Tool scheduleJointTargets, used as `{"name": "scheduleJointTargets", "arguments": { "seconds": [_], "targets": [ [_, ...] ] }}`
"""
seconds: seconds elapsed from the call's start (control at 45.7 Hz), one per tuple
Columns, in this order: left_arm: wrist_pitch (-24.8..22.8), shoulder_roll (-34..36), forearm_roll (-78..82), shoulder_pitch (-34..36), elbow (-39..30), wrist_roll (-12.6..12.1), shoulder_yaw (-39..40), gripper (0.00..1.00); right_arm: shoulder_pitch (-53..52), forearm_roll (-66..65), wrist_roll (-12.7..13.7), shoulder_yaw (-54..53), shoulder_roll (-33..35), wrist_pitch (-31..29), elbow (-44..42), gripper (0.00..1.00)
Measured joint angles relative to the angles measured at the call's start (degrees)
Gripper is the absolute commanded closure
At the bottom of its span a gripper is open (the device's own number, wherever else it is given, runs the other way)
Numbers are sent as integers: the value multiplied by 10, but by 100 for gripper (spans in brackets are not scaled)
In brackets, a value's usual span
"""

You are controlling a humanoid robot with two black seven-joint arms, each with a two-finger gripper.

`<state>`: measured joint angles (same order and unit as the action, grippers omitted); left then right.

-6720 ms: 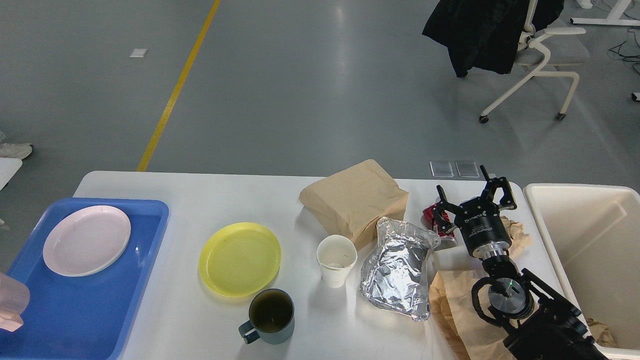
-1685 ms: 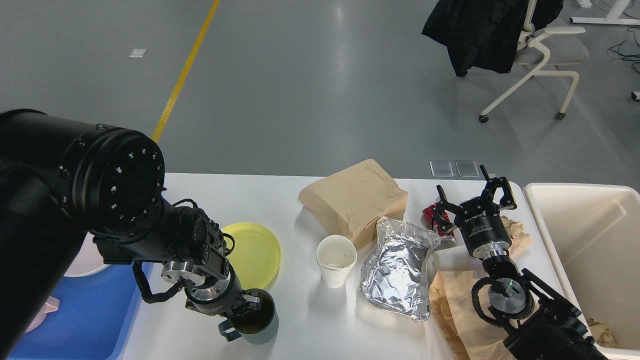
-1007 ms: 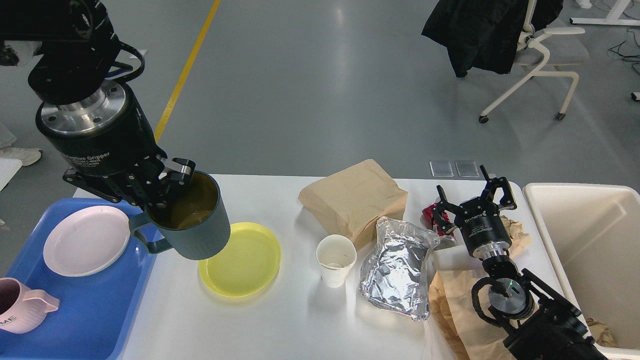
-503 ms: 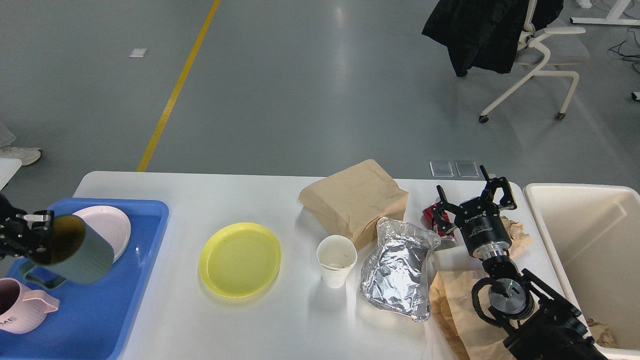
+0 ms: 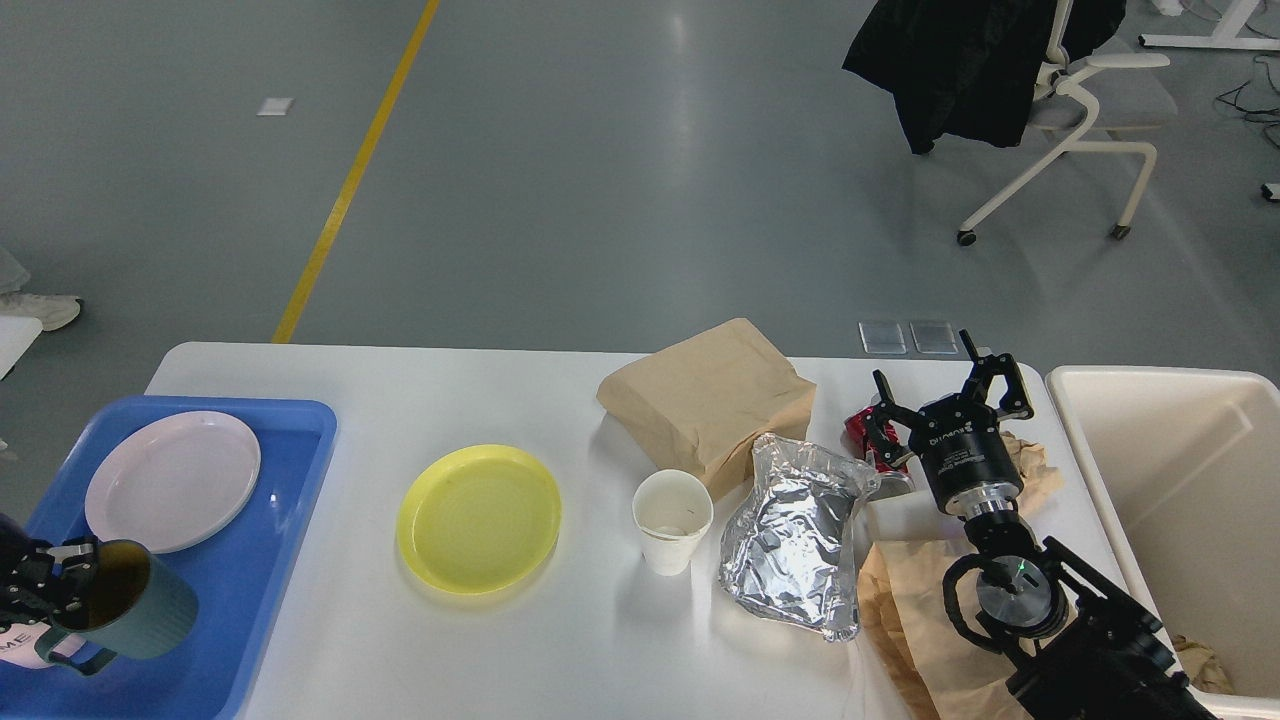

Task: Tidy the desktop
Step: 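Lift the dark green mug onto the blue tray and release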

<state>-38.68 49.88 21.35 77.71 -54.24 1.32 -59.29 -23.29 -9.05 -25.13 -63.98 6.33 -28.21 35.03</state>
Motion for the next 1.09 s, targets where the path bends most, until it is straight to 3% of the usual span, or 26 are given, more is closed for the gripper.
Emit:
{"name": "scheduleJointTargets", "arguments": {
  "seconds": [0.153,0.591,0.657,0.722,0.832,0.963,1.094],
  "targets": [
    [1,-2,5,-42,18,0,35,100,0,0,0,0,0,0,0,0],
    [4,-13,3,-61,23,2,38,98,0,0,0,0,0,0,0,0],
    [5,-14,1,-63,24,4,39,88,0,0,0,0,0,0,0,0],
    [6,-15,-2,-64,24,8,39,61,0,0,0,0,0,0,0,0],
    [15,-21,-10,-67,24,10,37,26,0,0,0,0,0,0,0,0],
    [40,-43,-14,-72,20,9,34,12,0,0,0,0,0,0,0,0],
    [50,-46,-14,-78,20,6,33,10,0,0,0,0,0,0,0,0]
  ]
}}
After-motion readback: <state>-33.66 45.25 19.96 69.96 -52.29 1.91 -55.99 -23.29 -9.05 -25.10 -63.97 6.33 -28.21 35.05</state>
